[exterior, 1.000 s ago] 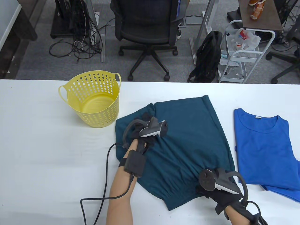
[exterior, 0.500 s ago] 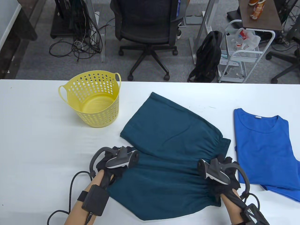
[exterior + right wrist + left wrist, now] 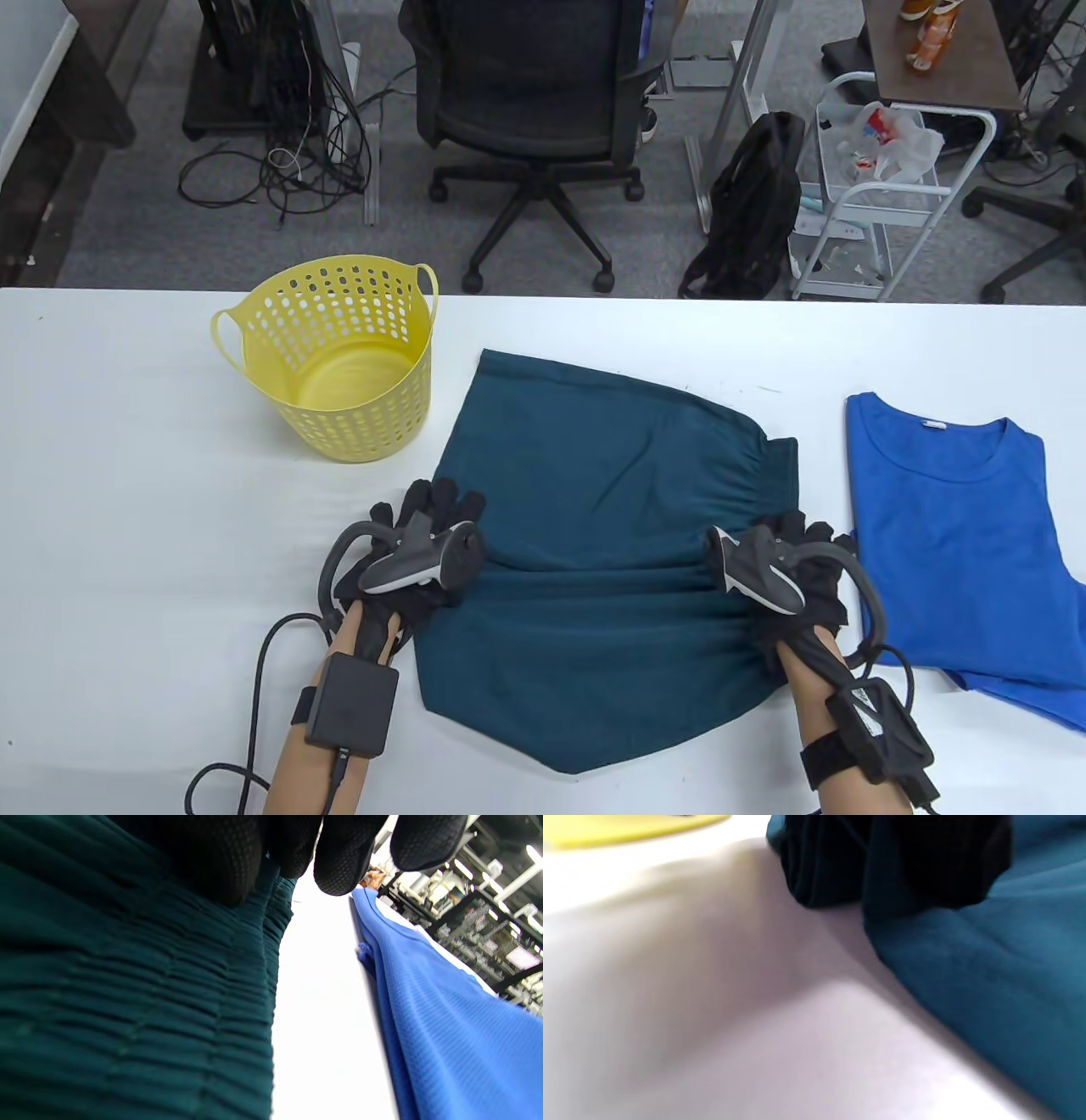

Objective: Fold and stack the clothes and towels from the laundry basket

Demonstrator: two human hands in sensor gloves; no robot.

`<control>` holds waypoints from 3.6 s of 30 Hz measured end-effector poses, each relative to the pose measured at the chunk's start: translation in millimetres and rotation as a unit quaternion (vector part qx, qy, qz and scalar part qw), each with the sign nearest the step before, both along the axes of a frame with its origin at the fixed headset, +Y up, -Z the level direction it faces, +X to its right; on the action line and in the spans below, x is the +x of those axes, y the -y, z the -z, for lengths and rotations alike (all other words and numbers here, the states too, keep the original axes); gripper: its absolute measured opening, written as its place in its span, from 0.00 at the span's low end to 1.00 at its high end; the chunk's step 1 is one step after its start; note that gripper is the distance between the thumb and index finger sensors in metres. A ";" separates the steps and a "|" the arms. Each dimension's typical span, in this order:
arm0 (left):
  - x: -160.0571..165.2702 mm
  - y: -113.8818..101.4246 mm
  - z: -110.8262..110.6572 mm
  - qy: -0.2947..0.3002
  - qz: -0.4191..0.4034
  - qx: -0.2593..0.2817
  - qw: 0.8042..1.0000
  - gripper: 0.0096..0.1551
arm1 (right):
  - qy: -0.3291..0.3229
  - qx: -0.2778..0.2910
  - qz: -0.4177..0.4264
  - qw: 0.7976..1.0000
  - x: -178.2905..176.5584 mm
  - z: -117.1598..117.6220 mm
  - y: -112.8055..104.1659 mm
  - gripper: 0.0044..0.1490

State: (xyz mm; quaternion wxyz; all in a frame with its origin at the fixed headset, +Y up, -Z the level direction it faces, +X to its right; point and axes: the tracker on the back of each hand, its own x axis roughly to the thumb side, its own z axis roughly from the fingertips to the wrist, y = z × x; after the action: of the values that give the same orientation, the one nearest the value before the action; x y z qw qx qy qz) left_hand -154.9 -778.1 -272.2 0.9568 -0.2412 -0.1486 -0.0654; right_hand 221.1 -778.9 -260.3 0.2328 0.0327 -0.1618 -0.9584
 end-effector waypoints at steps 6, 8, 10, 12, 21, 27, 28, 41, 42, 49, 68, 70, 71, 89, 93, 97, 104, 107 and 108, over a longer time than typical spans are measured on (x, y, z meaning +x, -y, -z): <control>-8.3 -2.9 -10.0 -0.005 0.010 0.052 0.999 0.50 | 0.010 0.004 0.067 0.998 15.0 4.6 -1.3 0.43; -11.1 -3.8 -18.5 -0.004 0.029 0.069 0.997 0.46 | 0.003 0.023 0.068 0.997 15.6 4.1 -0.1 0.42; -14.3 -1.9 -25.4 -0.019 0.021 0.072 0.997 0.47 | -0.013 0.047 0.054 0.997 16.2 0.1 -3.5 0.41; -17.1 -7.8 -34.4 -0.024 -0.001 0.065 0.998 0.57 | -0.029 0.046 0.061 0.997 19.2 -5.2 -14.0 0.40; 23.4 -20.1 -111.7 0.135 -0.016 -0.076 0.988 0.45 | -0.103 -0.048 0.231 0.966 42.5 -66.0 -34.2 0.28; 5.8 -6.9 -103.5 0.103 -0.077 -0.003 0.992 0.23 | -0.102 -0.077 0.215 0.968 44.1 -73.2 -19.6 0.35; -1.3 -9.3 -100.6 0.092 -0.122 -0.030 0.988 0.23 | -0.103 -0.078 0.232 0.964 45.3 -73.7 -18.8 0.37; -7.3 3.1 -91.3 -0.073 -0.066 0.111 0.989 0.41 | -0.122 -0.046 0.272 0.953 43.9 -67.4 -11.0 0.32; -6.7 2.7 -90.9 -0.058 -0.092 0.126 0.986 0.43 | -0.120 -0.048 0.275 0.953 44.8 -67.2 -10.9 0.32; -17.4 5.1 -89.5 0.010 -0.102 0.110 0.989 0.13 | -0.114 -0.050 0.290 0.949 47.9 -66.8 -10.3 0.32; -45.8 2.6 -103.4 0.073 -0.215 -0.006 0.974 0.23 | -0.102 -0.099 0.312 0.939 64.3 -72.8 -8.5 0.46; -59.4 -3.4 -101.3 0.027 -0.328 -0.035 0.944 0.23 | -0.109 -0.093 0.300 0.943 63.3 -73.4 -8.4 0.45; -62.9 -4.9 -100.9 0.018 -0.353 -0.034 0.935 0.23 | -0.114 -0.092 0.297 0.944 62.8 -73.5 -8.5 0.45; -85.0 -8.9 -93.2 -0.113 -0.567 -0.049 0.815 0.31 | -0.110 0.001 0.459 0.882 69.9 -73.9 -8.8 0.30; -92.4 -11.6 -93.0 -0.116 -0.547 -0.021 0.829 0.26 | -0.118 0.066 0.579 0.804 75.1 -72.9 -15.7 0.30; -94.1 -10.7 -92.6 -0.113 -0.578 -0.055 0.806 0.25 | -0.109 0.005 0.641 0.760 82.6 -68.6 -18.1 0.28; -49.7 -67.7 -94.5 -0.069 -0.543 -0.124 0.827 0.26 | -0.011 -0.078 0.559 0.826 101.8 -78.8 -63.1 0.29; -22.6 -113.4 -57.5 -0.077 -0.429 -0.013 0.900 0.26 | 0.017 0.002 0.439 0.898 99.1 -81.4 -85.3 0.29; -3.5 -127.9 -31.3 -0.081 -0.342 0.043 0.935 0.26 | 0.029 0.032 0.381 0.924 94.4 -75.8 -90.4 0.29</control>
State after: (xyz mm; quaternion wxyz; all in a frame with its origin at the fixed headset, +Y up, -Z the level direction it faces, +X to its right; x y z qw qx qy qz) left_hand -158.4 -650.2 -240.9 0.9397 -0.1385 -0.1412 0.2789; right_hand 315.5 -688.6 -184.5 -0.1555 0.0036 -0.1379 -0.9782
